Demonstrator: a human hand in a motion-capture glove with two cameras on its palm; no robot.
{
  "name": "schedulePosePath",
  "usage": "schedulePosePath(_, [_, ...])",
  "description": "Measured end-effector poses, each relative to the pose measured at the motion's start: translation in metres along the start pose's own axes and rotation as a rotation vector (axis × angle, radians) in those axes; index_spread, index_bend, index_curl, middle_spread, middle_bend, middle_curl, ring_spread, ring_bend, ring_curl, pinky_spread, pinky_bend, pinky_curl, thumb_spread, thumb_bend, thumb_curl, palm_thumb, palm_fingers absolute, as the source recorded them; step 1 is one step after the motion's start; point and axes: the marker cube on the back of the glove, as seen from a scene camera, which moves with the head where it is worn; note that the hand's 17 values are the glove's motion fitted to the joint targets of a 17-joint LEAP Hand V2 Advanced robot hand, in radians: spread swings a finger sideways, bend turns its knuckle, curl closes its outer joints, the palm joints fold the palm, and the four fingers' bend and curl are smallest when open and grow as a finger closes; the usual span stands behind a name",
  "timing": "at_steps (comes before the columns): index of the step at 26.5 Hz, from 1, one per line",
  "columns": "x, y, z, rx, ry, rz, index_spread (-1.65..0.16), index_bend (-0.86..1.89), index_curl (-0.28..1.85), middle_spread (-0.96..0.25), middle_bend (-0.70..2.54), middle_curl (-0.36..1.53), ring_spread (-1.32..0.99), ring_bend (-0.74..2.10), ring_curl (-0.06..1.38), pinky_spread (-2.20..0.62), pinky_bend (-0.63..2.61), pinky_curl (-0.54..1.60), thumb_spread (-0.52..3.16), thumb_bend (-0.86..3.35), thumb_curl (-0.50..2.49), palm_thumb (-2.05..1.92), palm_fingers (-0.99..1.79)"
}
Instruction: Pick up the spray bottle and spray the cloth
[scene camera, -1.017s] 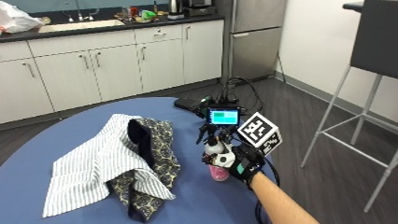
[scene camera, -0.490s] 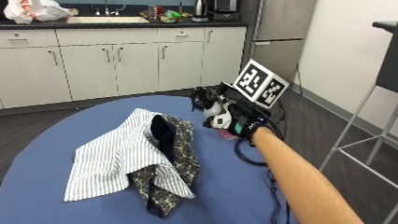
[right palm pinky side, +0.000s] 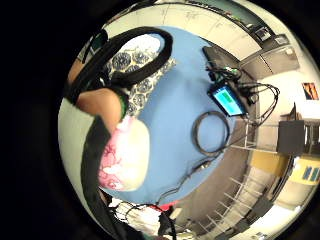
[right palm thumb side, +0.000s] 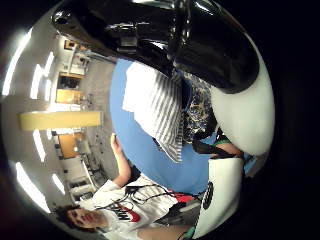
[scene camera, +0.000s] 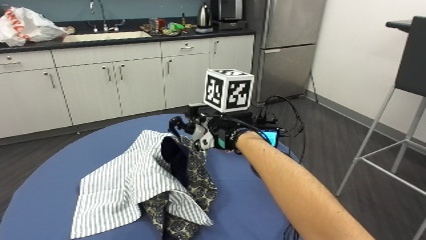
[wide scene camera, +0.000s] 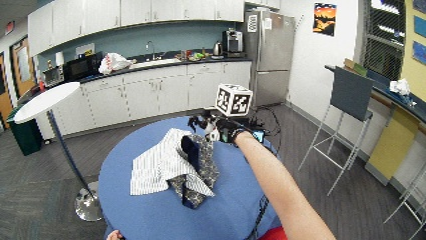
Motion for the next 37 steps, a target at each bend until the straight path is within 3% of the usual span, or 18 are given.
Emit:
schedulePosePath(4, [-0.004, -0.003, 0.006, -0.033, 0.054, -0.013, -0.29, 0.07, 0.16, -0.11, 0.37, 0.46, -0.12, 0.61, 0.42, 0.11, 0.39, 0.37, 0.76, -0.02, 0.61, 1.07, 0.89])
schedulePosePath(12, [-0.013, 0.004, -0.057, 0.075, 0.079, -0.006, -0.3, 0.07, 0.16, -0.11, 0.37, 0.46, -0.12, 0.61, 0.42, 0.1, 0.39, 0.37, 0.75, -0.02, 0.63, 1.07, 0.88])
schedulePosePath(22, [-0.012, 0.009, -0.003, -0.012, 0.128, -0.018, -0.3, 0.07, 0.16, -0.11, 0.37, 0.47, -0.12, 0.61, 0.43, 0.08, 0.39, 0.37, 0.72, -0.02, 0.64, 1.06, 0.89])
schedulePosePath(37, [-0.022, 0.006, -0.017, 0.008, 0.134, -0.042, -0.31, 0.07, 0.16, -0.12, 0.36, 0.48, -0.12, 0.61, 0.43, 0.07, 0.39, 0.37, 0.71, -0.02, 0.67, 1.06, 0.89])
